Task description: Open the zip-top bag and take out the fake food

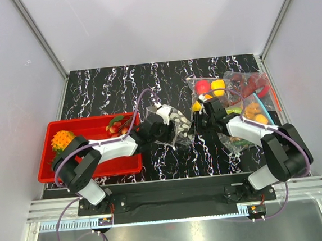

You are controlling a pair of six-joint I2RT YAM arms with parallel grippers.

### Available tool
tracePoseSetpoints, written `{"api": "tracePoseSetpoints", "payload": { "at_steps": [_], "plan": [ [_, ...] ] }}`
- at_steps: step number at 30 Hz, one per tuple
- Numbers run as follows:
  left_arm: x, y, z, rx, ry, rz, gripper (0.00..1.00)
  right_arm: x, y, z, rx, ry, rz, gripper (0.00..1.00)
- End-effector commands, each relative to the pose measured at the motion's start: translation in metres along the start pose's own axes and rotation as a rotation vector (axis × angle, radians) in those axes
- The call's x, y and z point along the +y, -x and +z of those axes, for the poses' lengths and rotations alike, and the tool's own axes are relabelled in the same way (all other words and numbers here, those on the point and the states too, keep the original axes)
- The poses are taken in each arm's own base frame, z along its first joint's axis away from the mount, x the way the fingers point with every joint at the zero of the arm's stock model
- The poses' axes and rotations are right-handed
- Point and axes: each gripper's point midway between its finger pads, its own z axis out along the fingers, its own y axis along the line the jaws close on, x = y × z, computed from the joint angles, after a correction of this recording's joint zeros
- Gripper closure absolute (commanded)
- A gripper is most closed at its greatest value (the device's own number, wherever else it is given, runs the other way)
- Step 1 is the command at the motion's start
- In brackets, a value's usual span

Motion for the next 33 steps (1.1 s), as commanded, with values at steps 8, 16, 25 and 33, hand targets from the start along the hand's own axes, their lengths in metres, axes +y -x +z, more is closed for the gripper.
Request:
{"api": "tracePoseSetpoints", "payload": {
  "at_steps": [8, 16, 25, 33],
  "plan": [
    [-0.045, 0.041, -0.026, -0.194, -0.343, -0.064, 0.46, -0.013, -0.002, 0.021, 0.021, -0.033, 0.013, 0.87],
    [-0.043, 0.049, -0.016, -0.213, -0.357, -0.072, 0.38, -0.012, -0.002, 0.028, 0.029, -0.021, 0.015, 1.00],
    [0.001, 0.062, -0.008, -0.270, -0.159, -0.143, 0.38, -0.015, -0.007, 0.027, 0.035, -0.026, 0.013, 1.00],
    [0.011, 0.061, -0.002, -0.261, -0.104, -0.157, 0.38, -0.013, -0.005, 0.028, 0.037, -0.015, 0.012, 1.00]
  ]
}}
